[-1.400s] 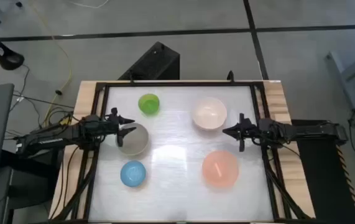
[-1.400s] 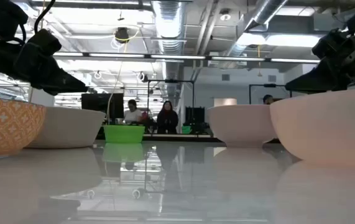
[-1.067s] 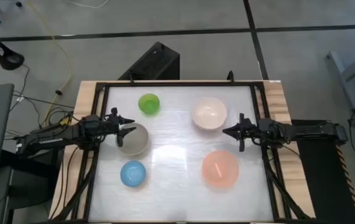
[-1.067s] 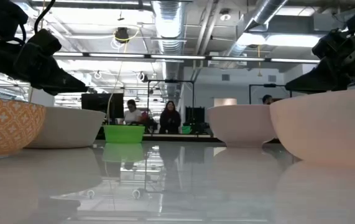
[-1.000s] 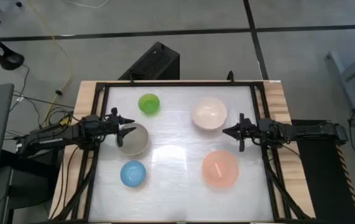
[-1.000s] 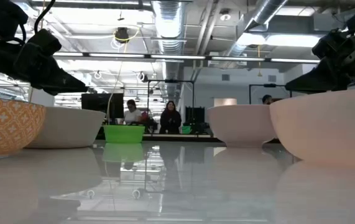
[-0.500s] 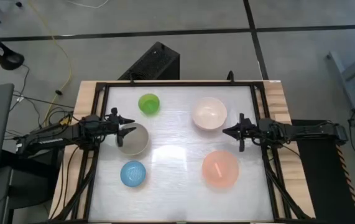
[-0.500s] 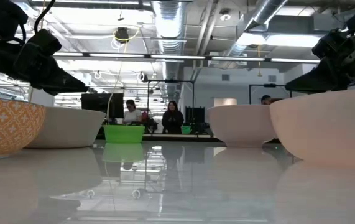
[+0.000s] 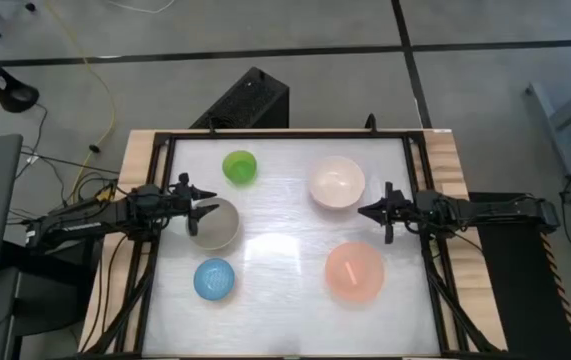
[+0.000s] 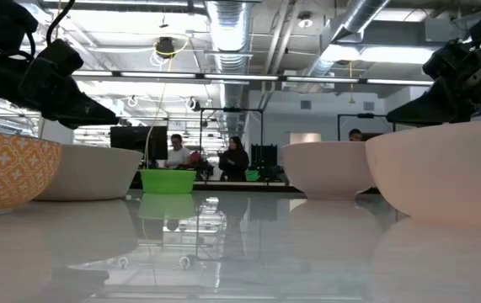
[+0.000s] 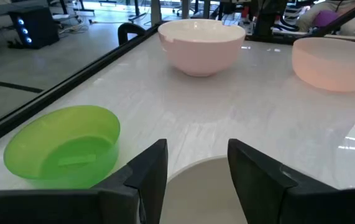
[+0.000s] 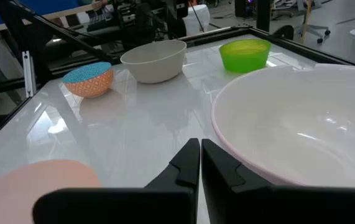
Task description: Nest bowls inside each other
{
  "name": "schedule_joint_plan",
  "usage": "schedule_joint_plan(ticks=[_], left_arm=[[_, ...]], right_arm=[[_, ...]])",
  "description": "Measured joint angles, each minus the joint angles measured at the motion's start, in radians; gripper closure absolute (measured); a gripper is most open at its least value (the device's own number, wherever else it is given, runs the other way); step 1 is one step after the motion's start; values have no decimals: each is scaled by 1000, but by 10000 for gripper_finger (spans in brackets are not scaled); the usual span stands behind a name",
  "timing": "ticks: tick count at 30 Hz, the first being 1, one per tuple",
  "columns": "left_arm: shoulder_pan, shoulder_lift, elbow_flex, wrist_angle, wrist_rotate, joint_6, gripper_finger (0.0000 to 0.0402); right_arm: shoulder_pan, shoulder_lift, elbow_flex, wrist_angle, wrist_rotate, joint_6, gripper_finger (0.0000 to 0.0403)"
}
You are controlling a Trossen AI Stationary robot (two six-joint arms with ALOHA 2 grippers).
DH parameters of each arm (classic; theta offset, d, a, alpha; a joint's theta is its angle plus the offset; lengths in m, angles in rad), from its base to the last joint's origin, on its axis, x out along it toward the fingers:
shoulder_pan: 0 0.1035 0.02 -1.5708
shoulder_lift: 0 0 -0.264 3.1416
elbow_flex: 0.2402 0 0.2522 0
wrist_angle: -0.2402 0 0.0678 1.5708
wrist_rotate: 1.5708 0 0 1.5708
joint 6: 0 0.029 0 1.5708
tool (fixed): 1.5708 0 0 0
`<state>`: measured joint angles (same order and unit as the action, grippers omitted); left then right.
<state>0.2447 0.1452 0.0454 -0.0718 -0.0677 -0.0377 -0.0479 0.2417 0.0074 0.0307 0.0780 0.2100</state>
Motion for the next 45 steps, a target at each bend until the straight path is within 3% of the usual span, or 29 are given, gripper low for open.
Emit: schedule_joint_plan(ticks=[45], left_arm=[[0,0,0,0,0,0,244]], right_arm=[[-1,0,0,50,9,-8,365]])
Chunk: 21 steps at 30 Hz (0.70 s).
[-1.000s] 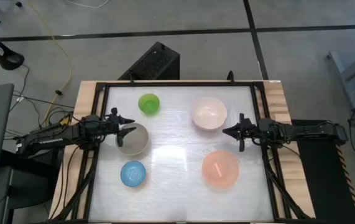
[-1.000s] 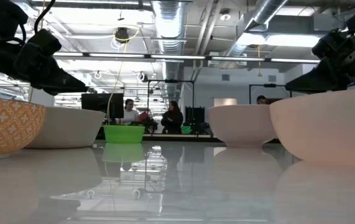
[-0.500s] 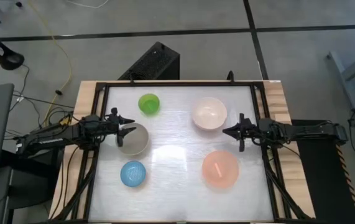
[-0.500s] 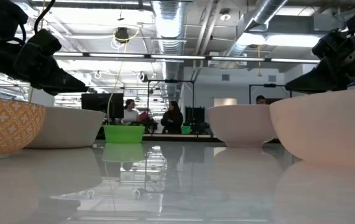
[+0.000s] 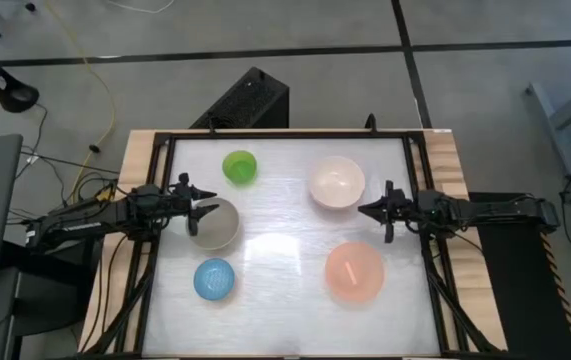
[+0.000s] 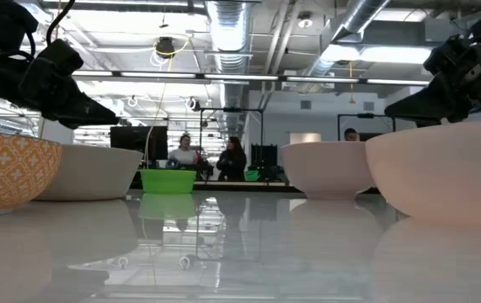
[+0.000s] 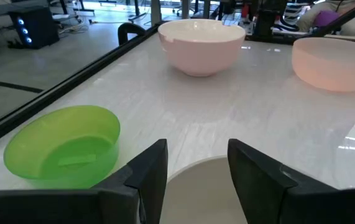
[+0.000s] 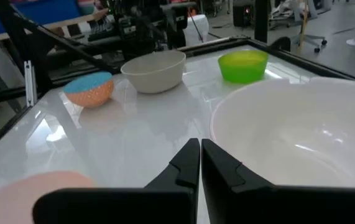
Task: Nest bowls inside each other
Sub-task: Stack the orange bowl on top of the white bowl
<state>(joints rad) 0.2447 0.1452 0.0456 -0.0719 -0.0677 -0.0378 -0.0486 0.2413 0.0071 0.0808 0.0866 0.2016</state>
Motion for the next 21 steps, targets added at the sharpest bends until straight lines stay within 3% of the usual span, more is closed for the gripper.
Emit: schedule_joint_plan(ticks=[4,10,13,21], left_arm=[[0,0,0,0,0,0,244],[0,0,0,0,0,0,244],[0,0,0,0,0,0,244],[0,0,0,0,0,0,244]], right_arm=[[0,0,0,37,0,8,365],[0,0,3,230,-2,49,365],[12,12,37,222,-4,86,365],[110,276,209,163,69,176,337]])
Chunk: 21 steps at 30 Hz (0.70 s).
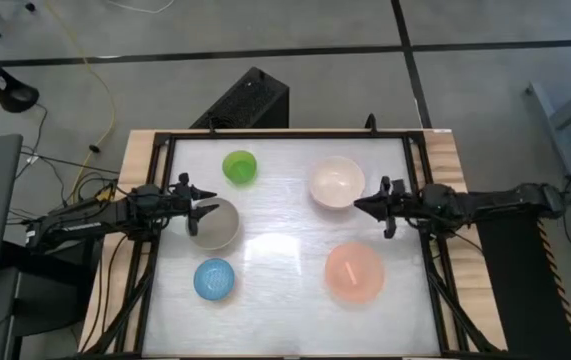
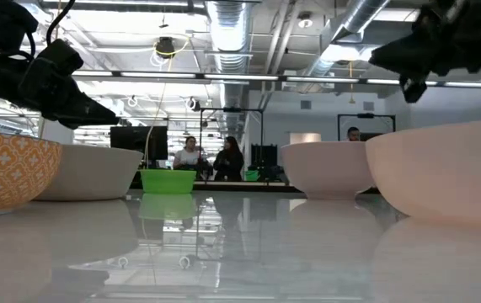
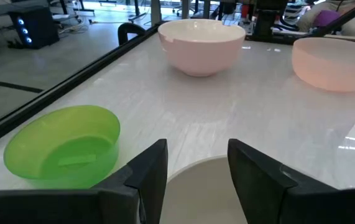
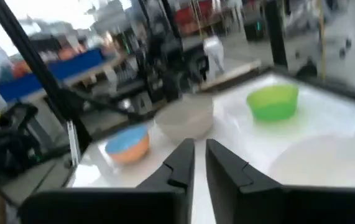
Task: Nest bowls inside each other
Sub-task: Stack the orange bowl on top of the white bowl
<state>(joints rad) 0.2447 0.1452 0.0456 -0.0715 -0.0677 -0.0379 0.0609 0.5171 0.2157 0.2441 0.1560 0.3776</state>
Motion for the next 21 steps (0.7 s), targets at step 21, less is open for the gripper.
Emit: schedule_joint_plan(ticks=[21], left_arm=[[0,-1,0,0,1,0,244]], right_arm=[[193,797,915,-1166,17,351,168]])
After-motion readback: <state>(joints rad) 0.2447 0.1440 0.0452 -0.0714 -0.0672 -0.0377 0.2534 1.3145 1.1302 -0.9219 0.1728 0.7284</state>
